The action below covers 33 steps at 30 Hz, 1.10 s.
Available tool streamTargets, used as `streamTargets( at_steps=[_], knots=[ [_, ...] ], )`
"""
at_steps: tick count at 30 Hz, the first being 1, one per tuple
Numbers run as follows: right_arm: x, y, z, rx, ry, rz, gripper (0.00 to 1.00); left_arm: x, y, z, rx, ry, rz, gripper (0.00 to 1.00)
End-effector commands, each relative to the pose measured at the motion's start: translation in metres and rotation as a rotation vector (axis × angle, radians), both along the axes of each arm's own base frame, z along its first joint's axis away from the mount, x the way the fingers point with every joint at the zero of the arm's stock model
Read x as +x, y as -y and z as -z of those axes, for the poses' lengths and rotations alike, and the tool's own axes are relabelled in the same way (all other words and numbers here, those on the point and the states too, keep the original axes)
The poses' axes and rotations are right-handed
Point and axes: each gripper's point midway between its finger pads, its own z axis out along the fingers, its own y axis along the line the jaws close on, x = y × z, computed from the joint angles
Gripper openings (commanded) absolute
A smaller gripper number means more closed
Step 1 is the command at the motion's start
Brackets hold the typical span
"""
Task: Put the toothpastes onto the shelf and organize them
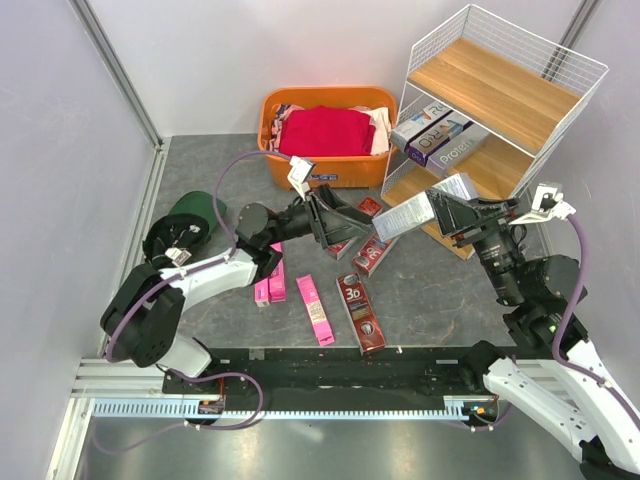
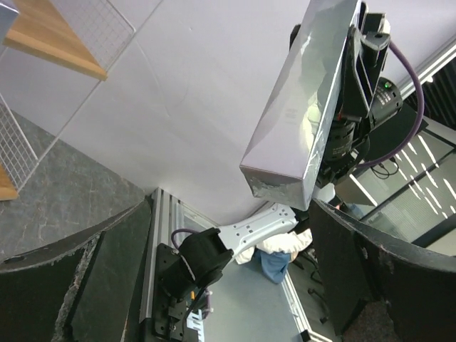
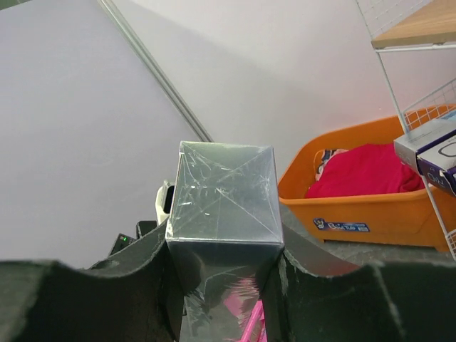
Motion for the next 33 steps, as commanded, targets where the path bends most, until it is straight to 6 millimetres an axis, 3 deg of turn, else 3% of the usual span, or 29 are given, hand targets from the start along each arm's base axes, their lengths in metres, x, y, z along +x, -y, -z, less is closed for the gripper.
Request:
streamTargets(
  at_steps=[1, 4, 14, 23, 27, 29, 33],
  knots=[
    [0.003, 0.003, -0.012, 0.059, 0.018, 0.013, 0.08, -0.019, 0.01, -0.03, -0.067, 0.122, 0.066, 0.98],
    [0.003, 0.0, -0.013, 0.055, 0.019, 0.003, 0.08, -0.023, 0.018, -0.031, -0.061, 0.129, 0.08, 0.93],
    [0.004, -0.001, -0.011, 0.052, 0.02, -0.002, 0.08, -0.022, 0.024, -0.029, -0.088, 0.111, 0.101, 0.64],
    [0.002, -0.001, -0.013, 0.054, 0.022, -0.006, 0.08, -0.023, 0.026, -0.034, -0.101, 0.123, 0.116, 0.63],
    [0.004, -0.005, -0.011, 0.05, 0.014, -0.018, 0.08, -0.025, 0.031, -0.038, -0.11, 0.129, 0.142, 0.72],
    [0.003, -0.004, -0.012, 0.051, 0.017, -0.016, 0.08, -0.026, 0.033, -0.041, -0.115, 0.131, 0.151, 0.71],
    [0.002, 0.0, -0.013, 0.048, 0.021, 0.001, 0.1, -0.026, 0.035, -0.038, -0.12, 0.123, 0.161, 0.49]
  ],
)
